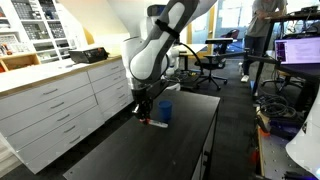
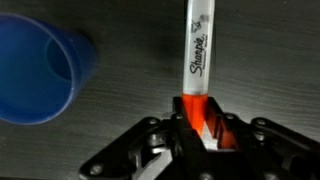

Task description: Put the marker in the cup

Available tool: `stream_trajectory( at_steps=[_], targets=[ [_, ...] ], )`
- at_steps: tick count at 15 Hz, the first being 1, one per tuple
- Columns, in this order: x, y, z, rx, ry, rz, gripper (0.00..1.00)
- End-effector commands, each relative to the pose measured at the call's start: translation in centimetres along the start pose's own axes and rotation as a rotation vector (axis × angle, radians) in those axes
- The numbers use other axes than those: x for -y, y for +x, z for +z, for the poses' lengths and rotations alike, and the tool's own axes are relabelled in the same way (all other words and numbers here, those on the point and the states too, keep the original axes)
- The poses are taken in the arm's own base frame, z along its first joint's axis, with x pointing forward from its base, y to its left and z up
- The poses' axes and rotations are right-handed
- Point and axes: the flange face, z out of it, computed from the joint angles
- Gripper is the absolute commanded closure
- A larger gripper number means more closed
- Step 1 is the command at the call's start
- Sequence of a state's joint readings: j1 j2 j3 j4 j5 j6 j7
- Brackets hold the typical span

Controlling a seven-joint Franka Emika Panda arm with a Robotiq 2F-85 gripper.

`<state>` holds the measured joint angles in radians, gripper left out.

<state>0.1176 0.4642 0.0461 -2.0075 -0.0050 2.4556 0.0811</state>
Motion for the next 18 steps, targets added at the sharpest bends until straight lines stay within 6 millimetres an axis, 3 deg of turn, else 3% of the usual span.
stream_trajectory(
  at_steps=[1,10,13,18],
  targets=[
    [0.0,-0.5,-2.9,0.012,-0.023,0.001,0.94],
    [0.1,-0.7,-10.0,-0.149,-0.031,0.001,0.94],
    [-0.4,-0.7,-11.6,-0.214,-0.03,0.017,0.94],
    [-1.4,-1.2,-12.4,-0.317,-0.021,0.05,0.94]
  ],
)
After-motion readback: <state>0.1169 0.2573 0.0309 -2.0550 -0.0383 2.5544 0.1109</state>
